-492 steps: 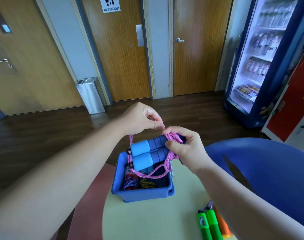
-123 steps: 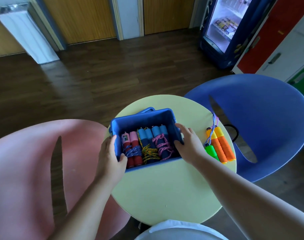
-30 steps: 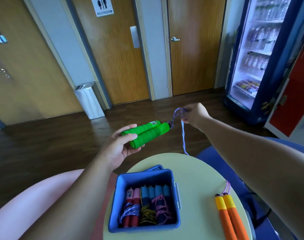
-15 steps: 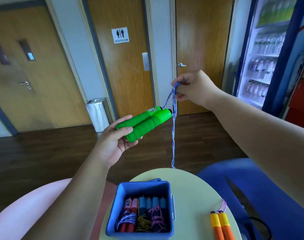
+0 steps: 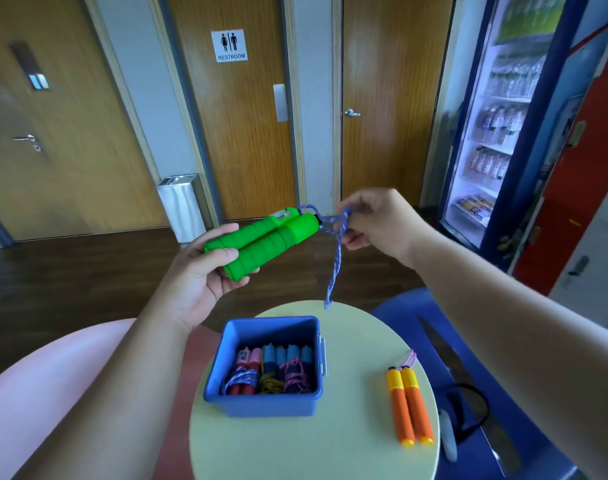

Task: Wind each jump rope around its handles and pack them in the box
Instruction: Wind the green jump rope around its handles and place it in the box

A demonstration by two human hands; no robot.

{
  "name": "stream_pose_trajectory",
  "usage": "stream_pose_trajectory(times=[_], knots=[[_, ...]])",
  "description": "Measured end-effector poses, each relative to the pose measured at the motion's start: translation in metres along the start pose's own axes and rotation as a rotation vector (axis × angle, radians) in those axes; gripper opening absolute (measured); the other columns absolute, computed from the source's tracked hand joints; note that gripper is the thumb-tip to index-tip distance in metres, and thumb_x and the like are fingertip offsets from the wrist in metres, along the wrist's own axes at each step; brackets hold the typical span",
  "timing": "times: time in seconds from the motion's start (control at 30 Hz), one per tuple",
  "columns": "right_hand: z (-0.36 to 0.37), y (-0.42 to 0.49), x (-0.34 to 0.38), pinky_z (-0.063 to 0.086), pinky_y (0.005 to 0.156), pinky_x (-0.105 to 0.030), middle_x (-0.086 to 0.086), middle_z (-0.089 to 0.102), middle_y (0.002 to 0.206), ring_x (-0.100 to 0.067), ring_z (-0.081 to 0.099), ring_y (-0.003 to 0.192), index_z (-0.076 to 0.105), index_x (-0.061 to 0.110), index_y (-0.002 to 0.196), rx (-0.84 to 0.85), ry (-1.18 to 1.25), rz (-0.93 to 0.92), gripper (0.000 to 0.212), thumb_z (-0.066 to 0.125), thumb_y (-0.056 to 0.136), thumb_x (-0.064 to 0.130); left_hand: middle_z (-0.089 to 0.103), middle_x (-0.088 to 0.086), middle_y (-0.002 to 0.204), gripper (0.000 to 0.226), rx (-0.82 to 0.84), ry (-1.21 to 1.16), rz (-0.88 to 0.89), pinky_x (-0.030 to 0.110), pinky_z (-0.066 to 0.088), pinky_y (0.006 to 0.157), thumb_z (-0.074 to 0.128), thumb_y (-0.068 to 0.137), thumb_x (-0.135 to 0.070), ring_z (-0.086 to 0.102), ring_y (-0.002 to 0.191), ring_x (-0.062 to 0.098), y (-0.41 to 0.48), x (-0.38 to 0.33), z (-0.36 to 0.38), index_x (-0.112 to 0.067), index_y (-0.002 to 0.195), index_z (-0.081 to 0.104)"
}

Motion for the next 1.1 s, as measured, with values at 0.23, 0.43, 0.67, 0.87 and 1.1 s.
stream_pose_trajectory(times=[0.23, 0.43, 0.67, 0.87, 1.1], knots=[[0.064, -0.073, -0.083, 0.059, 0.060, -0.031, -0.023, 0.075, 0.089, -0.021, 0.066, 0.065, 0.070, 0.003, 0.091, -0.013, 0.058, 0.295, 0.013, 0.060, 0.097, -0.002, 0.076, 0.016, 0.109, 0.039, 0.099, -0.043, -0.100, 0.027, 0.059, 0.052, 0.061, 0.078, -0.003, 0.075, 0.074, 0.039, -0.034, 0.007, -0.027, -0.019, 0.111, 0.073], [0.123, -0.139, -0.132, 0.063, 0.076, -0.047, -0.023, 0.077, 0.090, -0.025, 0.068, 0.067, 0.068, -0.003, 0.087, -0.038, 0.030, 0.510, 0.021, 0.065, 0.094, 0.016, 0.074, 0.017, 0.109, 0.041, 0.200, 0.018, -0.198, 0.028, 0.058, 0.050, 0.061, 0.080, 0.001, 0.074, 0.073, 0.038, -0.061, 0.017, -0.055, -0.017, 0.115, 0.070], [0.169, -0.221, -0.147, 0.062, 0.081, -0.054, -0.022, 0.076, 0.089, -0.035, 0.073, 0.074, 0.068, 0.000, 0.083, -0.050, 0.004, 0.636, 0.020, 0.063, 0.094, 0.016, 0.075, 0.016, 0.108, 0.043, 0.254, 0.059, -0.340, 0.030, 0.059, 0.050, 0.065, 0.072, -0.001, 0.075, 0.073, 0.036, -0.091, 0.049, -0.086, -0.018, 0.111, 0.074], [0.207, -0.289, -0.160, 0.059, 0.069, -0.041, -0.020, 0.067, 0.083, -0.027, 0.061, 0.070, 0.063, 0.006, 0.082, -0.032, 0.038, 0.780, 0.016, 0.062, 0.097, 0.011, 0.076, 0.016, 0.103, 0.045, 0.331, 0.070, -0.435, 0.030, 0.059, 0.049, 0.064, 0.072, -0.004, 0.075, 0.069, 0.037, -0.122, 0.081, -0.097, -0.015, 0.115, 0.071], [0.225, -0.355, -0.154, 0.055, 0.065, -0.036, -0.018, 0.069, 0.080, -0.022, 0.058, 0.068, 0.068, 0.006, 0.085, 0.090, 0.035, 0.855, 0.017, 0.062, 0.097, 0.015, 0.073, 0.010, 0.112, 0.041, 0.410, 0.095, -0.548, 0.029, 0.059, 0.051, 0.071, 0.069, -0.004, 0.074, 0.076, 0.034, -0.150, 0.107, -0.109, -0.021, 0.105, 0.079]])
Point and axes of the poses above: each hand's wrist, its own y-axis towards the middle knuckle, its own z-axis out of the palm, x = y × z, the point moved 4 cm from there along y, towards the middle knuckle
